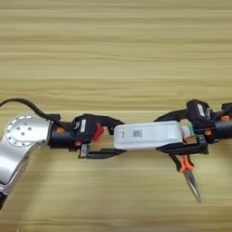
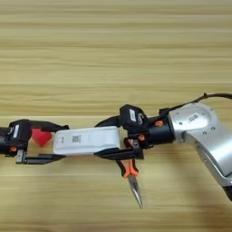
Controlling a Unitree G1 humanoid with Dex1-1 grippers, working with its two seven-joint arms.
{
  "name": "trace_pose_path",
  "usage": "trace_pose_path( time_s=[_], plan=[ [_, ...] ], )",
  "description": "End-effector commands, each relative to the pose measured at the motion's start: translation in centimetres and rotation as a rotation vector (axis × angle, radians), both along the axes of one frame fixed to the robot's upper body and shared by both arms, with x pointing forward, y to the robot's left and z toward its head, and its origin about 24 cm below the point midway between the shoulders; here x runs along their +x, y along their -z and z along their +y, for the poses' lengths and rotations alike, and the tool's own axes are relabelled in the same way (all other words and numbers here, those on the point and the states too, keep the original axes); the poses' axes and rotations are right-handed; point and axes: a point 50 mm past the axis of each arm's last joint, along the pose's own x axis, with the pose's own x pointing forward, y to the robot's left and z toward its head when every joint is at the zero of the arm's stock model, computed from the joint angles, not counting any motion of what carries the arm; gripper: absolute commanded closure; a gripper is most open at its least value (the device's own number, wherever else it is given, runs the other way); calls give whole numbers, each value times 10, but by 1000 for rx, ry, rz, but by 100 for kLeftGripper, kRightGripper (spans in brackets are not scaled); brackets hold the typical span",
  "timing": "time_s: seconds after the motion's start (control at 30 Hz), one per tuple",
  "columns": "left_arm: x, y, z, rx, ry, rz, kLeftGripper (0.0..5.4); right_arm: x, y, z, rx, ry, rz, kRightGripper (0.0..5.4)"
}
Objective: Move the objects on the table
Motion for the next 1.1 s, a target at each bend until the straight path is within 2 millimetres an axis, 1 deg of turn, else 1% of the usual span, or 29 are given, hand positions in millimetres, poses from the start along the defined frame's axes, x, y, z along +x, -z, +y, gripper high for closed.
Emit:
trace_pose_path(
  time_s=[0.03, 0.67, 0.7, 0.8, 0.83, 1.1],
  plan=[
    [4, -4, 3, 11, -23, -24, 256, -5, -5, 6, 30, -52, 0, 248],
    [6, -4, 2, 5, -33, -33, 256, -5, -6, 6, 36, -57, -1, 248],
    [6, -4, 2, 5, -35, -34, 227, -5, -6, 6, 36, -56, -1, 248],
    [7, -4, 1, -5, -39, -46, 195, -5, -5, 5, 34, -54, 1, 248],
    [7, -4, 1, -10, -42, -48, 195, -5, -5, 5, 33, -54, 1, 248],
    [9, -4, 1, -23, -52, -57, 116, -4, -5, 3, 32, -47, -2, 248]
  ],
)
